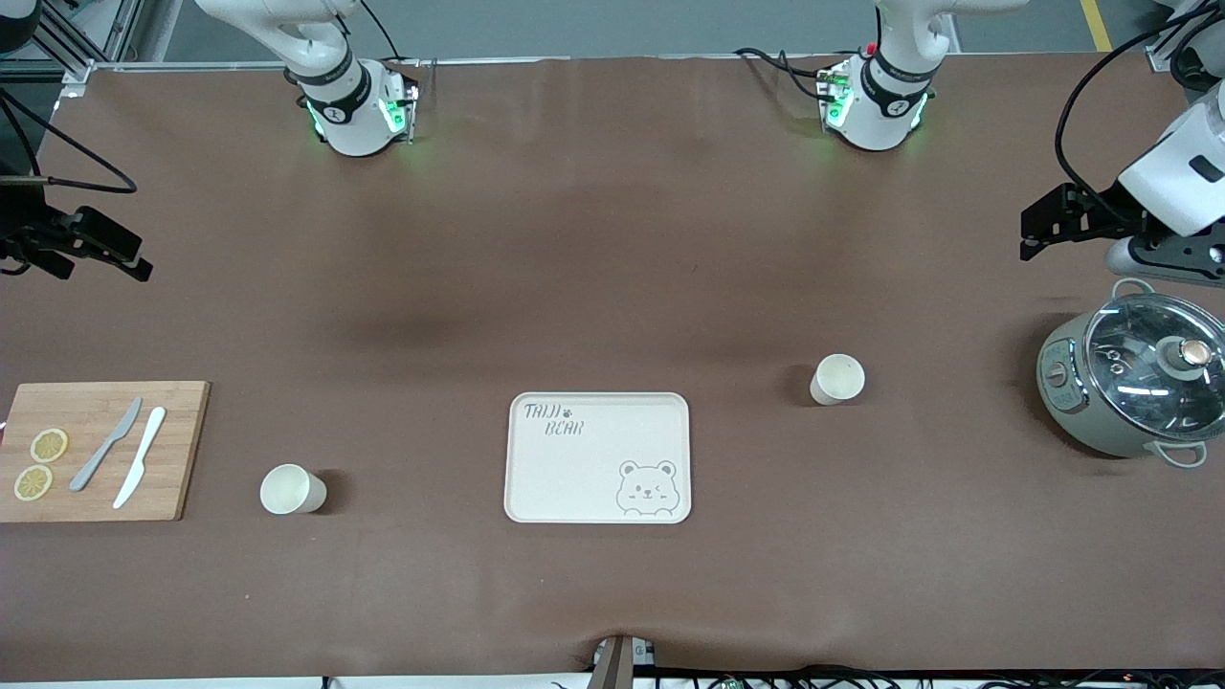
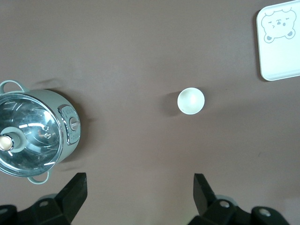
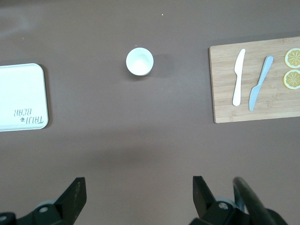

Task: Place white IKEA cup upright on tray with both arms
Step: 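Reach the left gripper to one cup while the right gripper reaches another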

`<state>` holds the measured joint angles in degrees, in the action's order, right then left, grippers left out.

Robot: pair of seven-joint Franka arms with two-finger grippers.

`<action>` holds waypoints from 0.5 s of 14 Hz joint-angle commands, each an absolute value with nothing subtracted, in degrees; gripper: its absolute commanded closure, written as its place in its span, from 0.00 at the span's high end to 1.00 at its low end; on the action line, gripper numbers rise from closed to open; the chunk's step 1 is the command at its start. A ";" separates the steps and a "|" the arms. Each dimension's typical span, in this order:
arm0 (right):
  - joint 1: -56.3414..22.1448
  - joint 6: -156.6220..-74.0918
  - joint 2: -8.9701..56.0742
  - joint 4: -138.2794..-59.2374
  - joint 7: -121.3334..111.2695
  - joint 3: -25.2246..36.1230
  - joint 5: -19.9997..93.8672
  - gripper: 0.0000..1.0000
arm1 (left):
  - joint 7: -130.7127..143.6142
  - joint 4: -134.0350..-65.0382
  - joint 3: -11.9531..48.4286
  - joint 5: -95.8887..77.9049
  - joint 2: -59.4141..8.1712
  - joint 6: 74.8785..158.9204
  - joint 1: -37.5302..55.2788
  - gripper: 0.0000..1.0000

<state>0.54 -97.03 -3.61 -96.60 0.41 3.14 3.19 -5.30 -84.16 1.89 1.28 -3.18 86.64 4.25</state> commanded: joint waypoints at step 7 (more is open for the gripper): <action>1.49 -95.98 -4.75 -96.69 0.27 2.64 3.43 1.00 | -3.96 -93.83 3.60 4.04 -4.05 91.29 5.54 1.00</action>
<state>0.54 -96.20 -3.61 -96.58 0.41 3.17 3.19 -4.61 -88.40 2.81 1.82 -4.68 87.63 5.32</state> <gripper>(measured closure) 0.000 0.000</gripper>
